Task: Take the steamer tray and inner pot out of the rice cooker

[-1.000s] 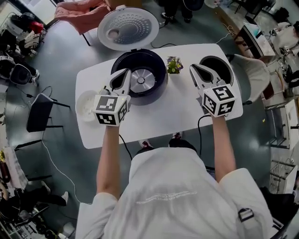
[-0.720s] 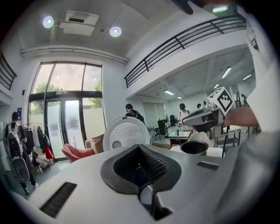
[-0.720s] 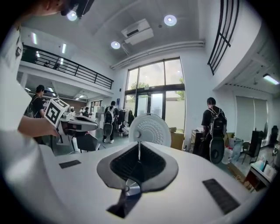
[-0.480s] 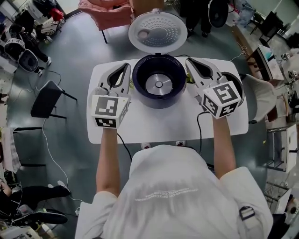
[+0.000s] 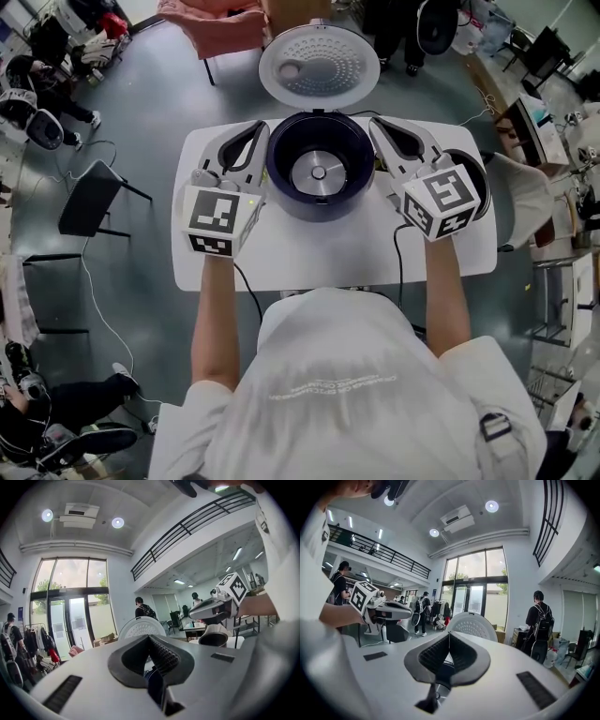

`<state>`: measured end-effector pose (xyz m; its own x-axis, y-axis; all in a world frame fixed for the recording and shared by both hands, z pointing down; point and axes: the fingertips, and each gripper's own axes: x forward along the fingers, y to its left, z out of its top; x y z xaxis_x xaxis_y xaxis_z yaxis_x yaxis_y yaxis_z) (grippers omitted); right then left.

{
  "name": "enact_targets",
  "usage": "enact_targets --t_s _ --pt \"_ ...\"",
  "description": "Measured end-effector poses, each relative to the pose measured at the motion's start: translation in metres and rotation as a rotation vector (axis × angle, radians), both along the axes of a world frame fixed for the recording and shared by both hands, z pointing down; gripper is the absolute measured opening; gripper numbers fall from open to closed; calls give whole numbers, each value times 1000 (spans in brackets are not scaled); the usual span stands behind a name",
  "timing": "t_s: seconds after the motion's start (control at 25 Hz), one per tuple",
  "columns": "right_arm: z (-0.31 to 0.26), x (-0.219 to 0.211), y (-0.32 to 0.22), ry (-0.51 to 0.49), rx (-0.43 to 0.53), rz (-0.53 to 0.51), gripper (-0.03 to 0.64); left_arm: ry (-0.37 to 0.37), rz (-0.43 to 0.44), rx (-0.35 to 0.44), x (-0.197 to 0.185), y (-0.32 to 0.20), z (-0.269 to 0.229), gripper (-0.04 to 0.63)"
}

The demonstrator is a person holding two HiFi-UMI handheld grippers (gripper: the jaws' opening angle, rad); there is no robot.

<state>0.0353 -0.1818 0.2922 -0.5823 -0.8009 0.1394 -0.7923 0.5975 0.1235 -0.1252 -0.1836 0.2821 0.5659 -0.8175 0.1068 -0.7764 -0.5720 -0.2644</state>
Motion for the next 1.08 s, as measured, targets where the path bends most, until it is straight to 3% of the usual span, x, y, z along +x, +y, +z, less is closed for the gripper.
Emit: enact_targets --t_s 0.44,1.08 --pt "4 7 -5 15 13 25 26 9 49 -16 12 -6 5 15" --pt "12 11 -11 17 -6 40 26 25 34 -36 9 -13 16 15"
